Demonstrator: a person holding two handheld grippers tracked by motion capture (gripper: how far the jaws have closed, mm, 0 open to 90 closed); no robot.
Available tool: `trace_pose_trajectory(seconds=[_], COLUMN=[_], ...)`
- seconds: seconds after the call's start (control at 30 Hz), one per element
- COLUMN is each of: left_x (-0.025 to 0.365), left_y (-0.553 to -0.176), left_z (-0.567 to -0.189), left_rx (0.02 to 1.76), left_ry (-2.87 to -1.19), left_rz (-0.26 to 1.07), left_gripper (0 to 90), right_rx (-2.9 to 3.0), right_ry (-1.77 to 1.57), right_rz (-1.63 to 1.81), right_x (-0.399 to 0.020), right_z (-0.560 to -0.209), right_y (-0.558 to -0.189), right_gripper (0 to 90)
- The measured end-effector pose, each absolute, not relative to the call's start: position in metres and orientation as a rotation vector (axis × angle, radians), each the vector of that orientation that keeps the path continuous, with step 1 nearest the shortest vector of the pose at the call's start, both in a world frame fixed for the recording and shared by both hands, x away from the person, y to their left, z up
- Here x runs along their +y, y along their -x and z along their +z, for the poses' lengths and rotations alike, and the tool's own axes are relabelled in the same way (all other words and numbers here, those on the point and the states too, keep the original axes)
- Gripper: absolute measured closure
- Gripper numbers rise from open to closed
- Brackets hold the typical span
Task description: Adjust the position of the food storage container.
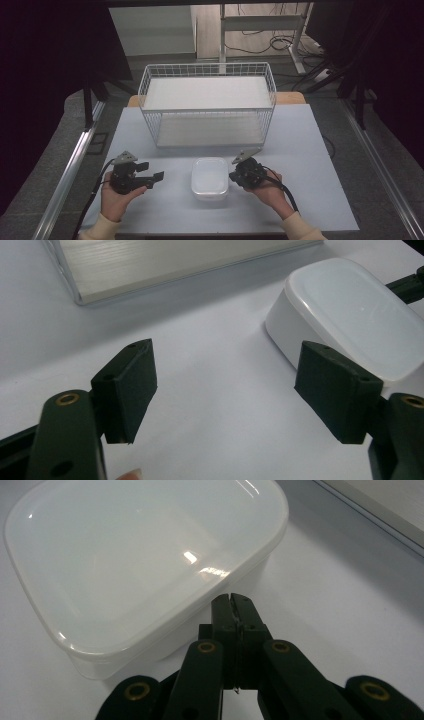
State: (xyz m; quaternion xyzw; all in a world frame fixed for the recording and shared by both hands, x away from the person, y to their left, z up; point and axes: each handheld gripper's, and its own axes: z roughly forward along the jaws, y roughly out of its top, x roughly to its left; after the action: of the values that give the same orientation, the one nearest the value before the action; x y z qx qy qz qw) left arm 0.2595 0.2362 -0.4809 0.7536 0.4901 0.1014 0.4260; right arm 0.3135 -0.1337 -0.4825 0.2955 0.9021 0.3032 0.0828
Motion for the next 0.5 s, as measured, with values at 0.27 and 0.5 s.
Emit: trace_pose_trajectory(seconds=[0.27, 0.5], left_x=[0.239, 0.24], left_y=[-0.257, -0.258], left_z=[-0.477, -0.477], left_rx=[1.221, 1.221], left_ry=[-1.863, -1.857], left_rz=[0.255, 0.255], left_gripper=[25.0, 25.1], right_rx=[2.576, 2.428], right_ry=[-0.975, -1.096], right_rz=[1.016, 1.132], right_x=[-0.167, -0.205], right_z=[-0.461, -0.458], right_y=[-0.307, -0.288], right_gripper=[89.3, 63.0])
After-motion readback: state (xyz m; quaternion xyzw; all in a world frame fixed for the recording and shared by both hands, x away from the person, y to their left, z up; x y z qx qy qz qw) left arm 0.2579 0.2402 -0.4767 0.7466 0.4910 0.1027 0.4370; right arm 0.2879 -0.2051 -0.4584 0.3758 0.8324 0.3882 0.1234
